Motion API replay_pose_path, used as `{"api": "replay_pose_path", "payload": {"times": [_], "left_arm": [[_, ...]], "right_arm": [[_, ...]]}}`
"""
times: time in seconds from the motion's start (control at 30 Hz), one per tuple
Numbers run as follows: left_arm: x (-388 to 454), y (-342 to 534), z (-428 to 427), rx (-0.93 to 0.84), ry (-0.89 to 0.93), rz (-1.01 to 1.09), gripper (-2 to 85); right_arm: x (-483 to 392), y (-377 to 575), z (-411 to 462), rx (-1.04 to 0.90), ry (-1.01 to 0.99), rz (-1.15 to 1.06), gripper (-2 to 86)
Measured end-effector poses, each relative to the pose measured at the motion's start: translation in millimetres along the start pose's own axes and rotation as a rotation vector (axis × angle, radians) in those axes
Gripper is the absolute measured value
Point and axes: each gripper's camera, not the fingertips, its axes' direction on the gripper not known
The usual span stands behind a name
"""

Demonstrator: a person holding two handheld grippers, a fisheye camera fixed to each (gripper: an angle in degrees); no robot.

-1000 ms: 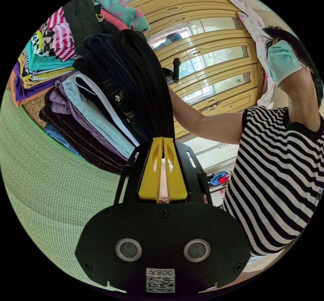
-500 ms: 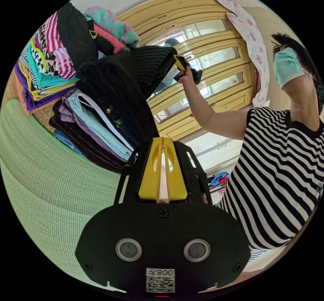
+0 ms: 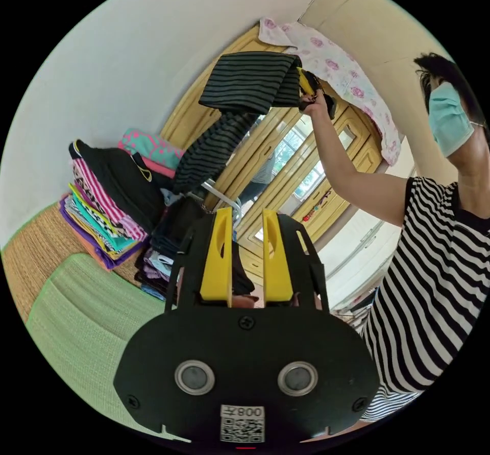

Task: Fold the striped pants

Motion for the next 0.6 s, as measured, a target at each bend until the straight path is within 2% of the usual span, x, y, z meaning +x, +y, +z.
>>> {"api": "replay_pose_path", "payload": {"times": [0.13, 0.27, 0.37, 0.47, 0.6], "left_arm": [[59, -33, -64, 0.139, -0.179, 0.084, 13.0], [102, -40, -116, 0.182, -0.345, 0.111, 14.2], [126, -24, -166, 0.204, -0.419, 0.065, 12.6], [145, 14, -217, 0.150, -0.518, -0.033, 6.7], [177, 86, -320, 0.187, -0.646, -0.238, 3.9]], "right_arm": [[-89, -8, 23, -0.011, -0.142, -0.091, 2.2], [-160, 15, 49, -0.071, -0.282, -0.153, 2.1], [-203, 55, 82, -0.164, -0.406, -0.135, 2.1], [-236, 111, 120, -0.261, -0.520, -0.086, 2.1], [-266, 206, 175, -0.365, -0.664, 0.029, 2.1]]}}
